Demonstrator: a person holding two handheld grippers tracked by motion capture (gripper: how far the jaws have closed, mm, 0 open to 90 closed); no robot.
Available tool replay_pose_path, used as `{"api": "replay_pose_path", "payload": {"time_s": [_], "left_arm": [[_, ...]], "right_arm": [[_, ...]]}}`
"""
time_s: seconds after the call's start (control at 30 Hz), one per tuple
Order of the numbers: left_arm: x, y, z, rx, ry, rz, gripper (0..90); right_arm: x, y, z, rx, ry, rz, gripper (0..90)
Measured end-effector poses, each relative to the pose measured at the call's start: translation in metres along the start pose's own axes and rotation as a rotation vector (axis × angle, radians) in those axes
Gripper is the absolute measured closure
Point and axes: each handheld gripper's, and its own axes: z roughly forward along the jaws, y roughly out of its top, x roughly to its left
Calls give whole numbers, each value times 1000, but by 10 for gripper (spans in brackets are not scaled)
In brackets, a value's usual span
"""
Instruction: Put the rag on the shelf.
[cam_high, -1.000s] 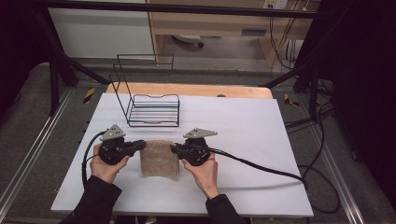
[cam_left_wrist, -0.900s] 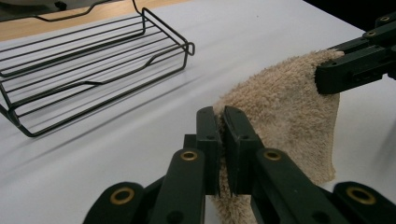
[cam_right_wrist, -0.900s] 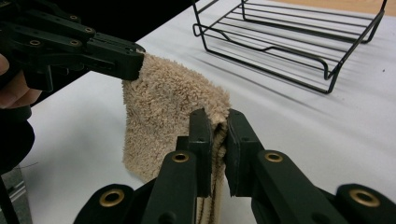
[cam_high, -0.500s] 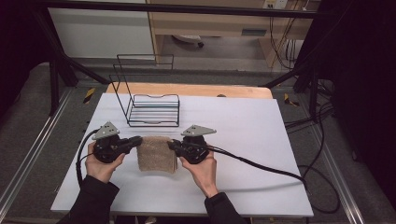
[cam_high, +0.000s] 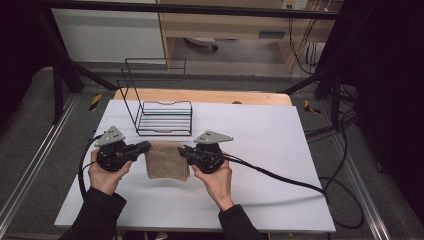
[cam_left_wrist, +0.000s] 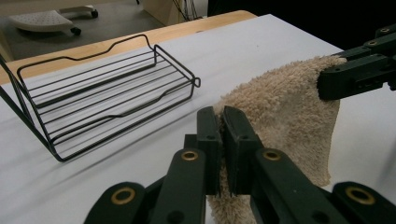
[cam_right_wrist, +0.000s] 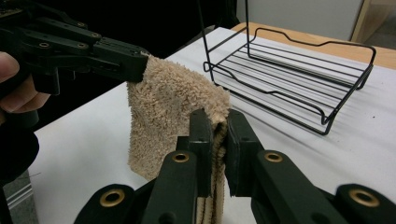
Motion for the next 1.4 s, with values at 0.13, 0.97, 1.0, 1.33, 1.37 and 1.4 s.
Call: {"api": "replay_pose_path", "payload": {"time_s": [0.13, 0.97, 1.0, 1.33, 1.37, 1.4], "left_arm": [[-1, 3, -2, -11, 5, 6, 854], [5, 35, -21, -103, 23, 17, 855], [5, 35, -21, -103, 23, 17, 855], [10, 49, -26, -143, 38, 16, 855], [11, 50, -27, -148, 38, 17, 855], [12, 52, -28, -157, 36, 14, 855]], "right_arm": [[1, 3, -2, -16, -1, -7, 830], [8, 41, -9, -92, -22, -74, 831], [8, 41, -9, -92, -22, -74, 831], [11, 60, -10, -129, -35, -101, 832], [11, 60, -10, -129, -35, -101, 832], [12, 63, -10, -138, -35, -98, 832]]}}
